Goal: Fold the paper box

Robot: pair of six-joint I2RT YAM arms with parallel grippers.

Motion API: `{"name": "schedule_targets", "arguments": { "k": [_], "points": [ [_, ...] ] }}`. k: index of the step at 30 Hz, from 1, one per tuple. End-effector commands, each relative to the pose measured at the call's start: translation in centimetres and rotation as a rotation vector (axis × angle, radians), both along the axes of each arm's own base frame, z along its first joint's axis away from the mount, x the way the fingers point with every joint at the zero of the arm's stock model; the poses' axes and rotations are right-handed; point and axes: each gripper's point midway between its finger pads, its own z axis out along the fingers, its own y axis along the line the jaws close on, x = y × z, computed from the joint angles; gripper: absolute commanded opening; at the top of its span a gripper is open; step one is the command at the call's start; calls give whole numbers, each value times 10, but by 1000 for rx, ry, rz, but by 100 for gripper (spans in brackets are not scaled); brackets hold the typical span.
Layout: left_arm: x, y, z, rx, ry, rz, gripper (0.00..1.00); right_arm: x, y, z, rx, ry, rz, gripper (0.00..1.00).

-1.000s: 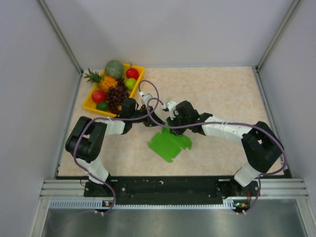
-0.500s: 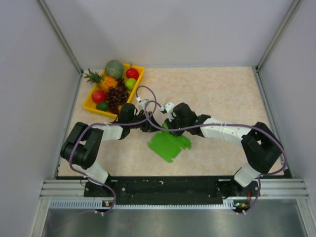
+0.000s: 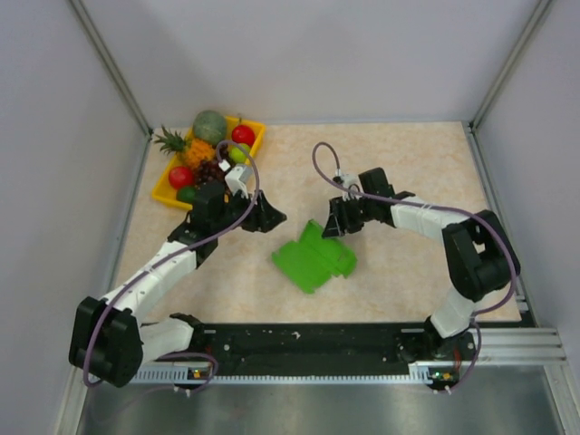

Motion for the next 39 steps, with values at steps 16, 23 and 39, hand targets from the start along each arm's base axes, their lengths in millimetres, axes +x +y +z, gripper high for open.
{"name": "schedule_targets", "arguments": {
  "k": [16,23,39],
  "points": [
    [-21,-7,-23,151,98,-173,74,22,-33,27,10,17,-156,70],
    [-6,-27,-36,254,-227,-46,71,11,-84,49,-77,-104,-467,73],
    [44,-69,-35,-10,127,-166,88,-71,-61,33,20,-164,-260,49]
  ]
}}
